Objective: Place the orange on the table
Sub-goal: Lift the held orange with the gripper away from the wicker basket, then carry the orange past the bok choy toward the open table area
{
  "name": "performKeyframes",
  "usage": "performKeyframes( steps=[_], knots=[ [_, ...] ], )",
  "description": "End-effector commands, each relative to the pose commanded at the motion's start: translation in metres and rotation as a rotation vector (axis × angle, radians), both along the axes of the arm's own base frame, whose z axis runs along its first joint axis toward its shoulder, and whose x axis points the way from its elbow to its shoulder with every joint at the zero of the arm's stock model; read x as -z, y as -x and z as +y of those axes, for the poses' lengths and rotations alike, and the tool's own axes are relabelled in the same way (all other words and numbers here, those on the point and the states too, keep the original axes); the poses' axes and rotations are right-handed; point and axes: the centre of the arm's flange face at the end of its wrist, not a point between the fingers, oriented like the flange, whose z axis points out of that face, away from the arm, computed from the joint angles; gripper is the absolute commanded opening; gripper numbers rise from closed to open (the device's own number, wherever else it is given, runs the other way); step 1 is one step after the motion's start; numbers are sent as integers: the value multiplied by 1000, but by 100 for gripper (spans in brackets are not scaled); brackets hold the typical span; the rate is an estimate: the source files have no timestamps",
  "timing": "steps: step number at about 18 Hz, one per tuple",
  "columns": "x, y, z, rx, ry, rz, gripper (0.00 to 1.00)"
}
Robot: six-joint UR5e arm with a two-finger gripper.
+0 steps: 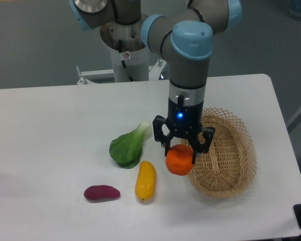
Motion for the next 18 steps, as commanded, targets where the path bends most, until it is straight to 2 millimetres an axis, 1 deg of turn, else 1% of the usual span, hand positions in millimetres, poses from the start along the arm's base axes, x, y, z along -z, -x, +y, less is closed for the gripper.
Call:
performKeyframes(
  steps=[4, 8, 11, 12, 15, 17, 18],
  knots=[
    [-1, 0, 0, 1, 0, 3, 53],
    [2, -2, 0, -1, 6, -4, 53],
    [15, -2, 1, -7, 18, -22, 53],
    [17, -8, 6, 2, 20, -25, 53],
    [40, -28, 19, 13, 85, -20, 53],
    [52, -53, 40, 27, 134, 7, 53],
    [55, -57, 43, 10, 139, 20, 53]
  ],
)
